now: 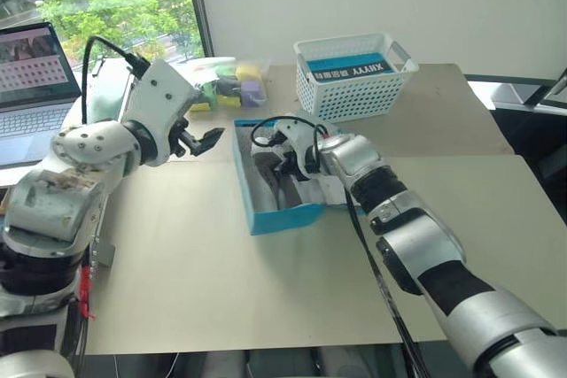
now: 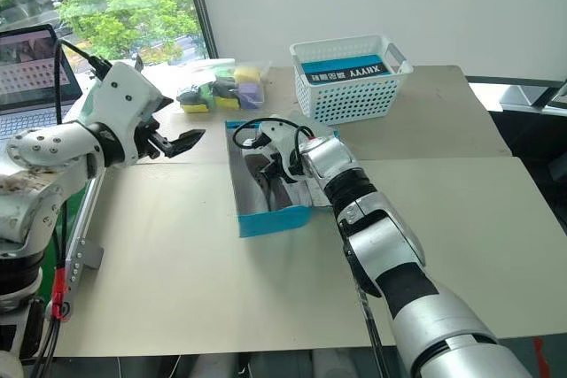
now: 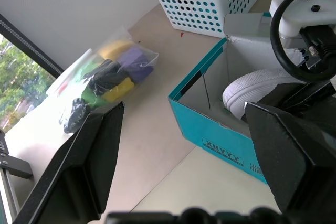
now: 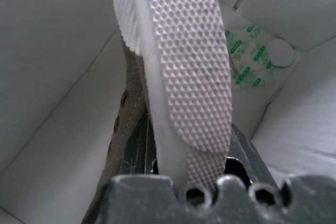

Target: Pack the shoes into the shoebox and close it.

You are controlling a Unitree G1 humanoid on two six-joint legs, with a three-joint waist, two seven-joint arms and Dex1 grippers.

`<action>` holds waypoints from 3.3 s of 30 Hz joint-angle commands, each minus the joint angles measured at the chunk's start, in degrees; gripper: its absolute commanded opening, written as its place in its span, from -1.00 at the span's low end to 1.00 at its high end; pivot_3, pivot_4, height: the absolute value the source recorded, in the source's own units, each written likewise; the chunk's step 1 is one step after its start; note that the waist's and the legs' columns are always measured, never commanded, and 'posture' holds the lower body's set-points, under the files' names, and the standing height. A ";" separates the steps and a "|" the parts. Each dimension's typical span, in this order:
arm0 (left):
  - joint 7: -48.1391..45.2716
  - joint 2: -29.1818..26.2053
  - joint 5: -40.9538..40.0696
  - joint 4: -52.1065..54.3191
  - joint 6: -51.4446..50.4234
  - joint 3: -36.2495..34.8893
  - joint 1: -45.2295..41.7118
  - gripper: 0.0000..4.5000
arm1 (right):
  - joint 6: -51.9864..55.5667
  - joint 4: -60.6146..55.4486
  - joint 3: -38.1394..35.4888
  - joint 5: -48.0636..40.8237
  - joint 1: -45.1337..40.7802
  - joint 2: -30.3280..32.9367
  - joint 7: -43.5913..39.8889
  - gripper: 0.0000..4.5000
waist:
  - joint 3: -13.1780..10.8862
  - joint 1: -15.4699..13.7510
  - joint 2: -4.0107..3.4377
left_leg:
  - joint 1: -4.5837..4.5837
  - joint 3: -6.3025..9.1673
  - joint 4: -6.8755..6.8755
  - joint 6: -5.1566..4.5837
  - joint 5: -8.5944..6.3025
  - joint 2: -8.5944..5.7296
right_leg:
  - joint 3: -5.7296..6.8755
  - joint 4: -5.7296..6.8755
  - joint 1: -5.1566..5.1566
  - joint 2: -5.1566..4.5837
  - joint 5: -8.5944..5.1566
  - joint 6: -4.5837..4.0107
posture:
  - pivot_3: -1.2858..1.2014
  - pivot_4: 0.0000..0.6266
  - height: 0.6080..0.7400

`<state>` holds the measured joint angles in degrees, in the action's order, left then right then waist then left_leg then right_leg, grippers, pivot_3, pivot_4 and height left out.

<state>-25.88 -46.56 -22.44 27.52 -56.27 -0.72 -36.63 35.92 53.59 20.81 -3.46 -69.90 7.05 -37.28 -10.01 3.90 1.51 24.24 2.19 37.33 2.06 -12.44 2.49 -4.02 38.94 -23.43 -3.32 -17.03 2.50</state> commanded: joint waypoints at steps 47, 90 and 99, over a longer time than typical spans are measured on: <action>14.08 13.35 3.91 1.21 -3.07 -27.65 19.57 0.99 | 18.34 -56.72 -21.42 -27.00 11.98 15.19 -15.31 1.00 | 0.02 -0.89 0.03 | 0.06 0.00 -0.22 0.22 0.22 0.01 | 0.02 0.05 -0.35 -0.03 0.02 -0.05 | 0.03 -0.52 1.00; 17.72 9.69 6.77 -32.26 14.35 -33.03 9.28 0.99 | 6.23 -64.11 -9.31 -15.94 24.94 8.21 -1.32 1.00 | 0.19 -1.33 0.31 | -0.03 0.08 -0.03 0.31 0.26 0.00 | 0.09 0.15 -0.22 -0.06 0.06 -0.10 | 0.03 -0.52 1.00; 16.74 7.10 7.08 -42.19 18.41 -30.67 2.76 0.99 | 9.20 -66.38 -9.78 -16.18 25.96 8.82 1.10 1.00 | 0.19 -1.26 0.31 | -0.04 0.08 -0.03 0.31 0.26 -0.01 | 0.09 0.18 -0.23 -0.05 0.06 -0.10 | 0.03 -0.52 1.00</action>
<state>-8.94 -37.70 -15.82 -13.91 -39.88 -31.17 -32.27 44.37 -9.84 12.58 -19.04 -43.65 15.70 -36.89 -9.82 2.64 1.82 24.21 2.27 37.30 2.37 -12.18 2.48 -3.92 39.12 -23.67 -3.36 -16.97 2.40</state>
